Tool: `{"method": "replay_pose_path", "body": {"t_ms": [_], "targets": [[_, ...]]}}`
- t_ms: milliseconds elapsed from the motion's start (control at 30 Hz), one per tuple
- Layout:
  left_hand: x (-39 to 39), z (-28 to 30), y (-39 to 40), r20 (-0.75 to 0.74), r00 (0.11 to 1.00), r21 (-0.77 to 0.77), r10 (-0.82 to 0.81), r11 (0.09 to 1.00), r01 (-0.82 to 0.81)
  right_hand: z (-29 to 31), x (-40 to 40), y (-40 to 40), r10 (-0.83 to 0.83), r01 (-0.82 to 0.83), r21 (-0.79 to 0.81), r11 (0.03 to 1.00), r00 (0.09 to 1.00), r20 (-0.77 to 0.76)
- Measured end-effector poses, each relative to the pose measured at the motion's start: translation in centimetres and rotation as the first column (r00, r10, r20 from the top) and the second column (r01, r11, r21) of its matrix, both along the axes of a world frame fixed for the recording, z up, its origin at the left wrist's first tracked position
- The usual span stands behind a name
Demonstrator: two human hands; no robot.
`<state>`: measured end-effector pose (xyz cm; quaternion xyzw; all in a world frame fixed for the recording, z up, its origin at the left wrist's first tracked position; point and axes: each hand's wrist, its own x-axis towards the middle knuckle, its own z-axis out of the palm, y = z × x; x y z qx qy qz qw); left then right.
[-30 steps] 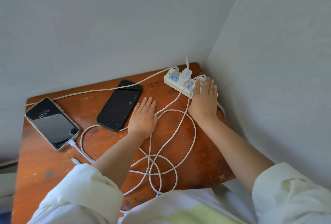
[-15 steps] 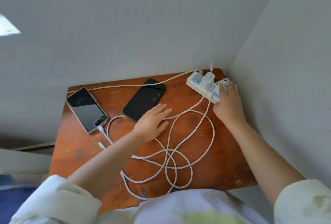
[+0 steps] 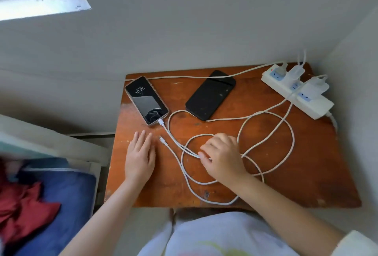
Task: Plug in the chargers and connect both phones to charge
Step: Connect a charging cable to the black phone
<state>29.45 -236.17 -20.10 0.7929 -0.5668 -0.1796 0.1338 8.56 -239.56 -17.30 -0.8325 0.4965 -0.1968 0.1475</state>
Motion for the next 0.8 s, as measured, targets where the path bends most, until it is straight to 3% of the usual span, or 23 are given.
{"method": "replay_pose_path", "body": {"t_ms": [100,233,367,533,667,733,800], "targets": [[1.7,-0.3,0.5,0.090,0.995,0.150,-0.029,0.989,0.015,-0.9,4.7,0.9,0.104,-0.097,0.080,0.992,0.990,-0.097],[2.6,-0.3,0.7,0.131,0.986,0.212,-0.104,0.974,0.075,-1.8,9.2,1.1,0.056,-0.015,0.169,0.985,0.969,-0.242],[3.1,-0.4,0.8,0.121,0.983,0.232,-0.136,0.967,0.105,-1.6,11.0,0.8,-0.024,0.073,0.255,0.964,0.981,-0.190],[4.1,0.7,-0.1,0.035,0.951,0.217,-0.307,0.931,0.292,1.1,7.9,-0.2,-0.336,0.306,0.289,0.907,0.940,0.061],[2.9,2.4,-5.0,0.042,0.850,0.068,-0.525,0.850,0.522,2.3,4.0,-1.6,-0.597,0.546,0.323,0.773,0.799,0.078],[1.3,3.1,-8.7,0.104,0.783,0.080,-0.613,0.790,0.608,2.5,2.8,-2.0,-0.676,0.603,0.396,0.693,0.735,0.063],[-0.5,3.9,-12.4,0.136,0.771,0.152,-0.622,0.783,0.604,2.4,2.0,-2.5,-0.702,0.615,0.443,0.652,0.711,0.047]]}}
